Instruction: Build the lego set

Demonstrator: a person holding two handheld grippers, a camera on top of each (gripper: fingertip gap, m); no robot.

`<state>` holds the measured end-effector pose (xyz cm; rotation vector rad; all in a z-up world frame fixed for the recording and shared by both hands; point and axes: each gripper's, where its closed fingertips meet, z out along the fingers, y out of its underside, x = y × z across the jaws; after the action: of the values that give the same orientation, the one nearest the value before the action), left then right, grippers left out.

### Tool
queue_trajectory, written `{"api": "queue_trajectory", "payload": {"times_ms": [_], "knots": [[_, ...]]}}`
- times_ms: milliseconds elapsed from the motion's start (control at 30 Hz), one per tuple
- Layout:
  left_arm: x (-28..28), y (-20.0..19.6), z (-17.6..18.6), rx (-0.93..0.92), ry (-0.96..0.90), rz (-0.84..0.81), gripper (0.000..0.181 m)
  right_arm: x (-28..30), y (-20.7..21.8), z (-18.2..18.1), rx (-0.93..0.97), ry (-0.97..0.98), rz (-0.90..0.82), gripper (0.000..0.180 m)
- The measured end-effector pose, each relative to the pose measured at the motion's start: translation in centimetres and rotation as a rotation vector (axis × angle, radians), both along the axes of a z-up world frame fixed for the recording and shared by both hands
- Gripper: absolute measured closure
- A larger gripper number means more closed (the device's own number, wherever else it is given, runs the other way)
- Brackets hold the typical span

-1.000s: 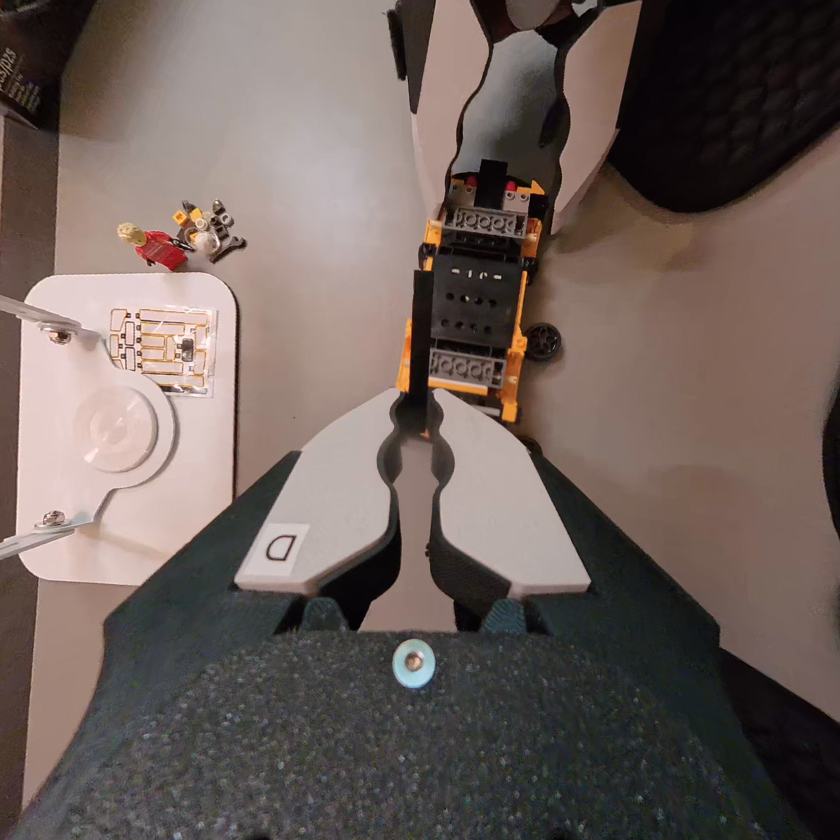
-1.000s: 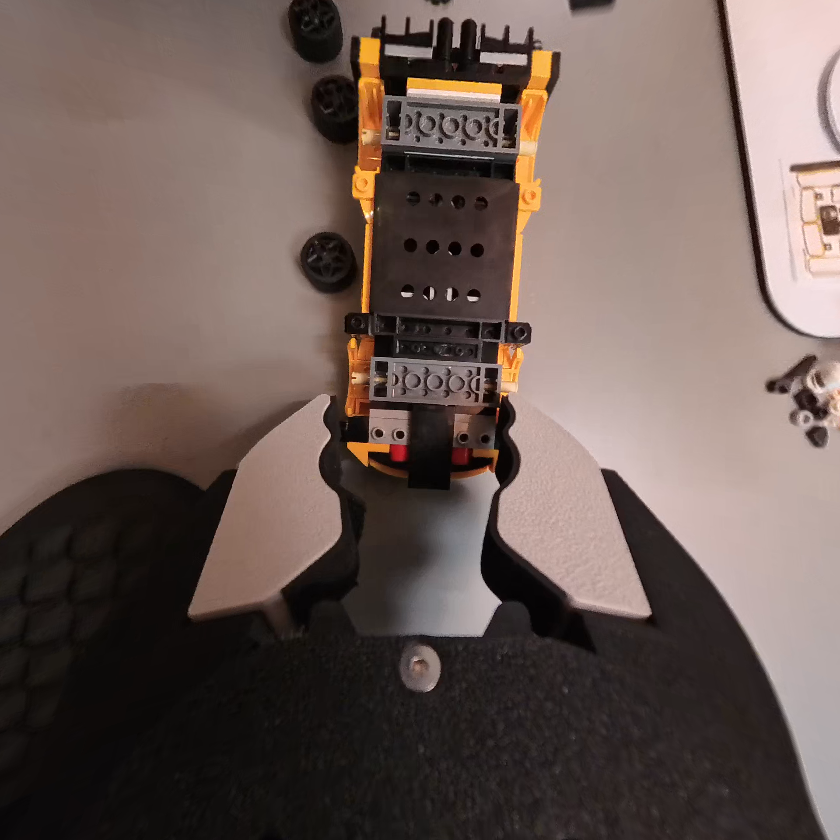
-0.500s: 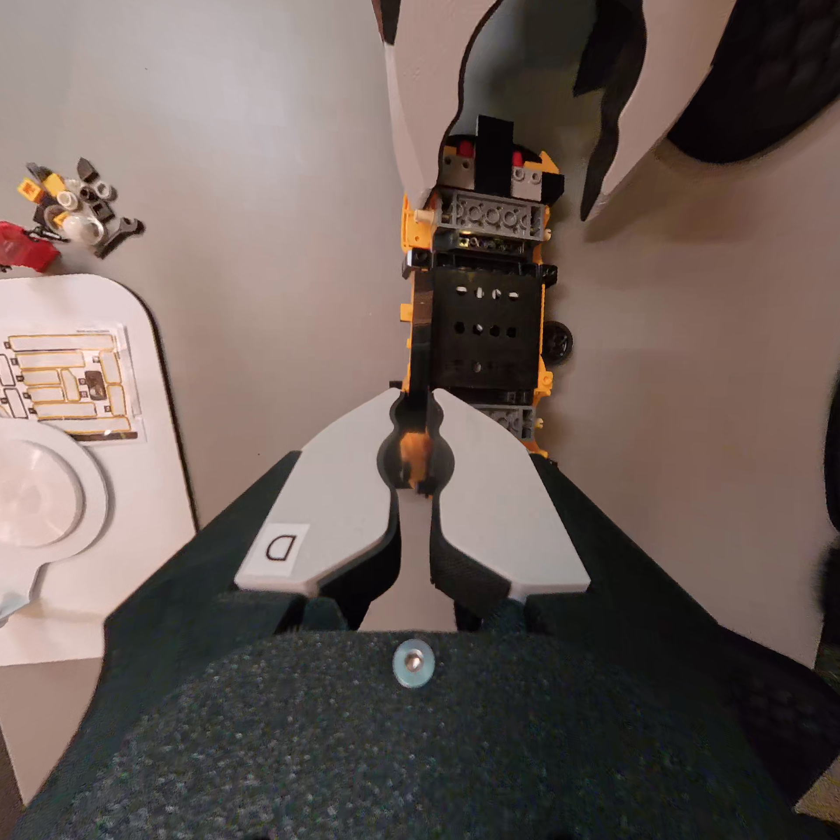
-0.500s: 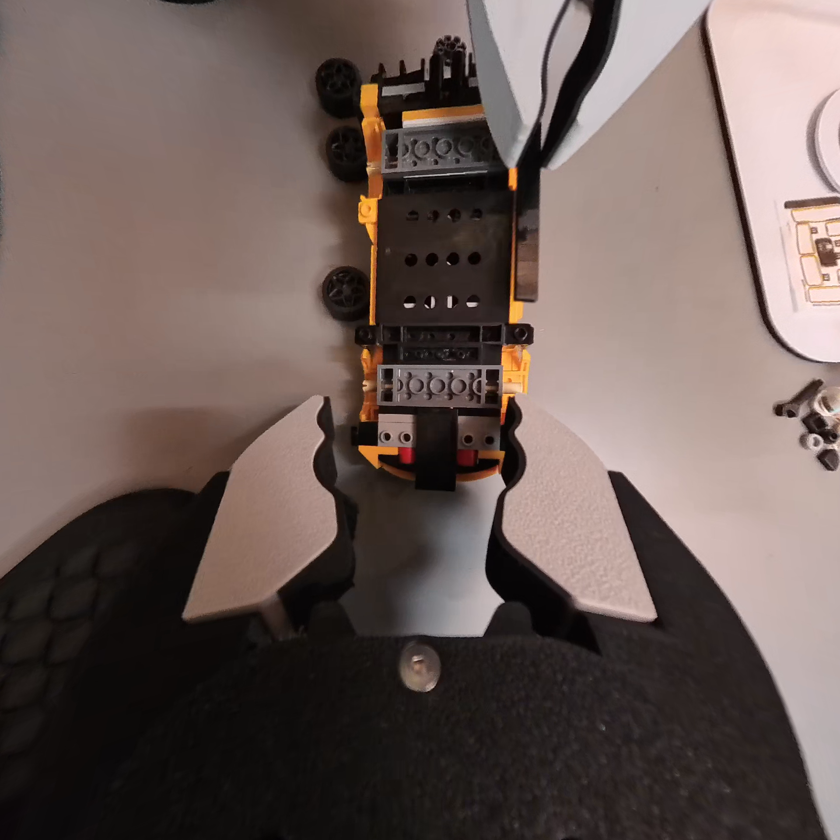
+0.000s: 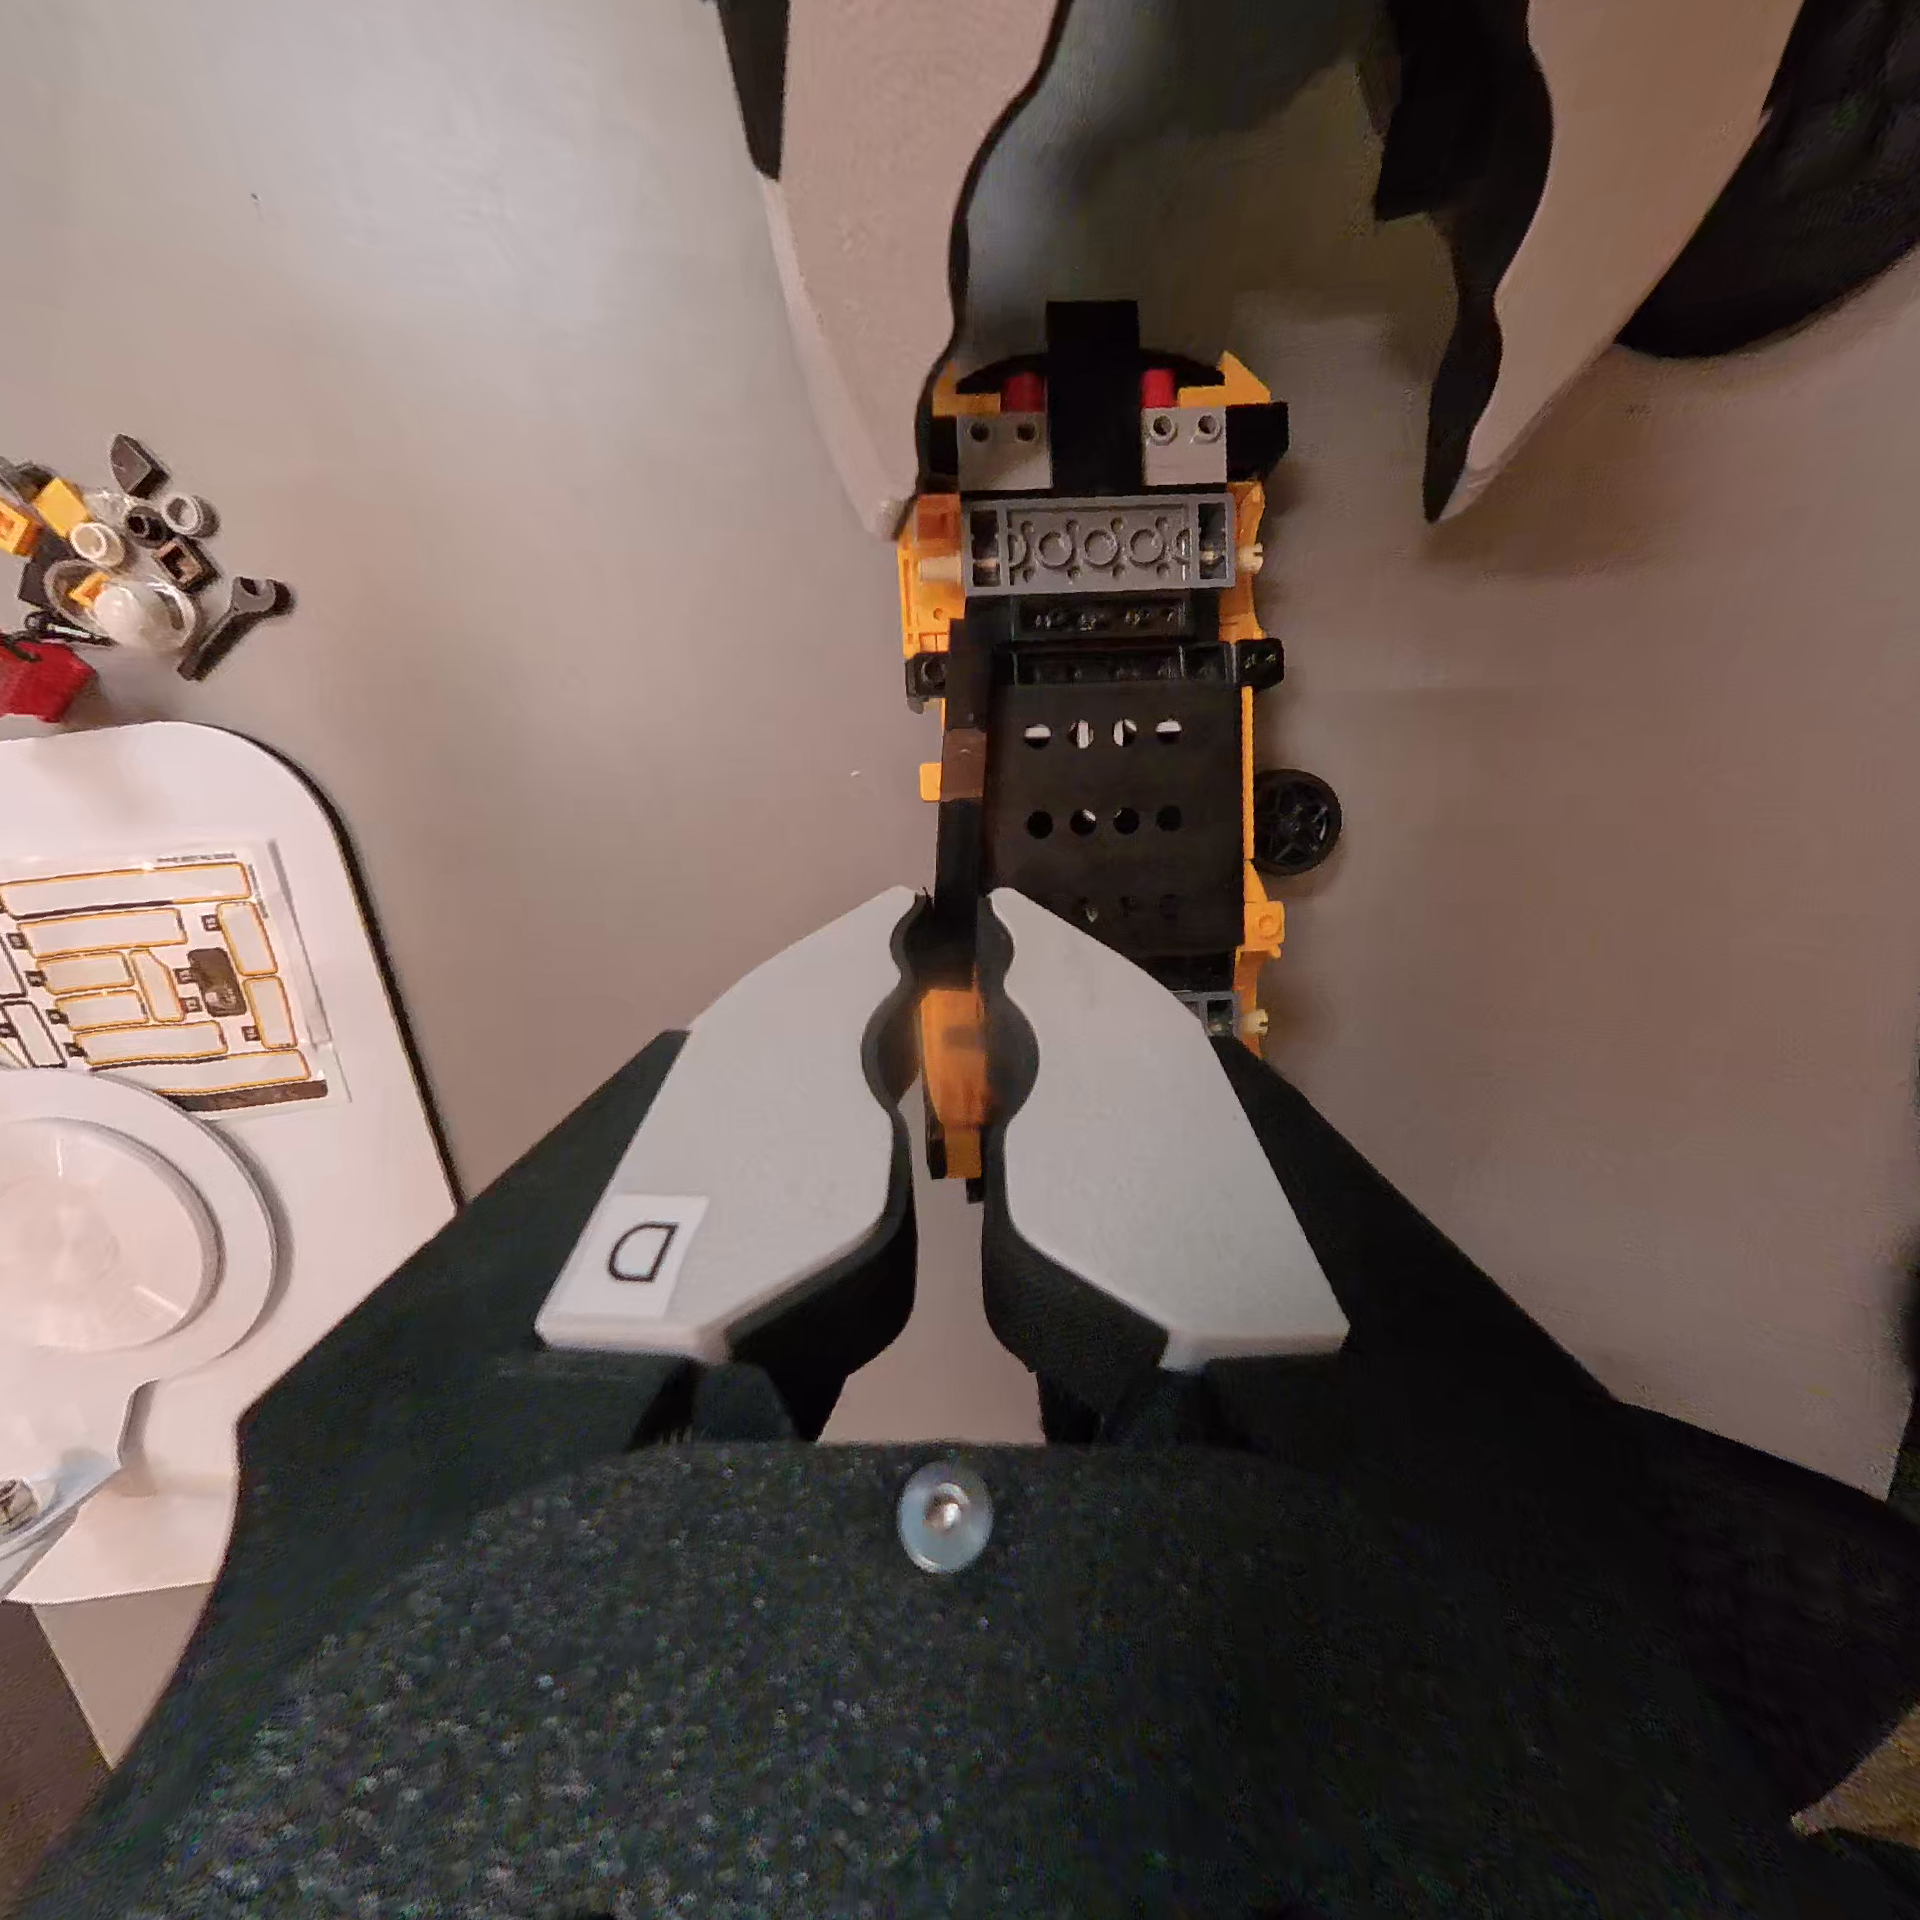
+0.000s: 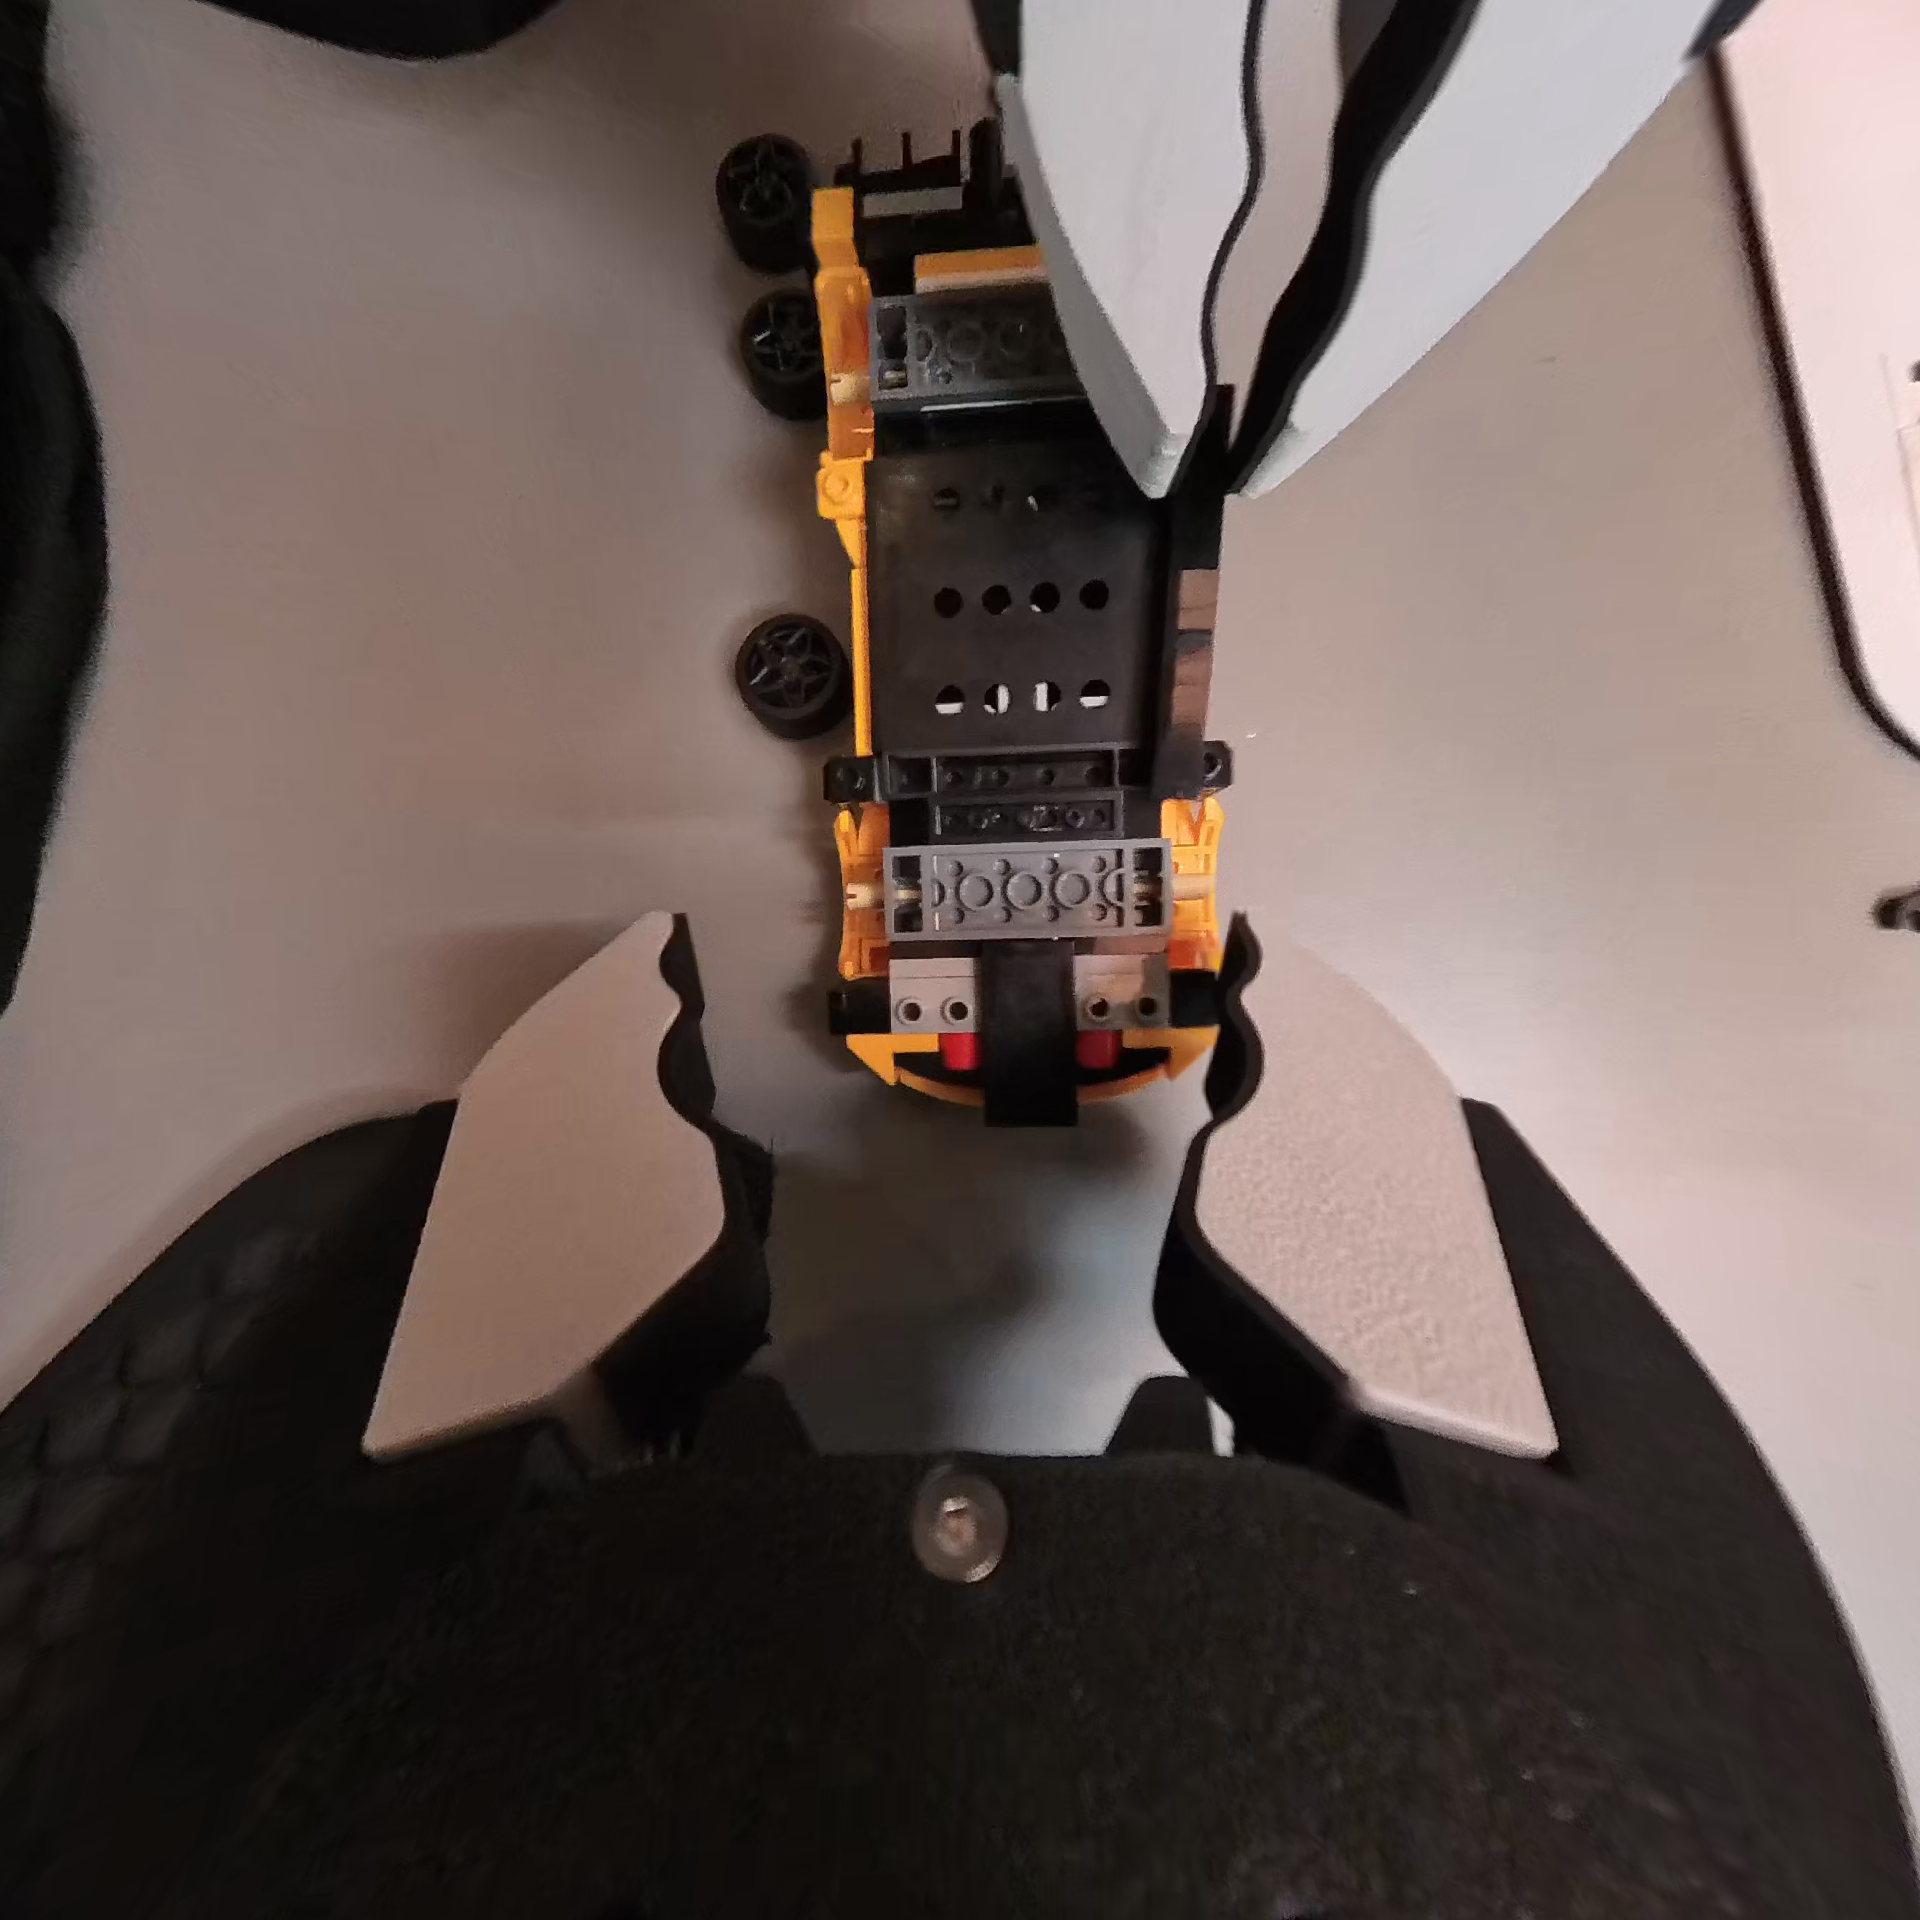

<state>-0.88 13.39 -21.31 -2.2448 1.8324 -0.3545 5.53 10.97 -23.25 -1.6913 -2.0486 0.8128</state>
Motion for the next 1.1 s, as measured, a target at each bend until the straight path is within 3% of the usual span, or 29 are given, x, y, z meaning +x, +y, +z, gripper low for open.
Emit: {"api": "queue_trajectory", "payload": {"times_ms": [167, 467, 1100], "knots": [[-0.3, 0.3, -0.1, -0.004, 0.013, 0.017, 0.173, -0.3, 1.2, 1.2, 0.023, 0.076, -0.041, 0.091], [-0.2, 0.3, -0.2, -0.032, 0.007, 0.040, 0.173, -1.4, 1.6, 2.4, 0.004, 0.173, -0.065, 0.120], [-0.3, -0.2, -0.3, -0.060, -0.011, 0.020, 0.172, -2.2, 1.9, 2.6, -0.114, 0.186, -0.047, 0.125]]}}
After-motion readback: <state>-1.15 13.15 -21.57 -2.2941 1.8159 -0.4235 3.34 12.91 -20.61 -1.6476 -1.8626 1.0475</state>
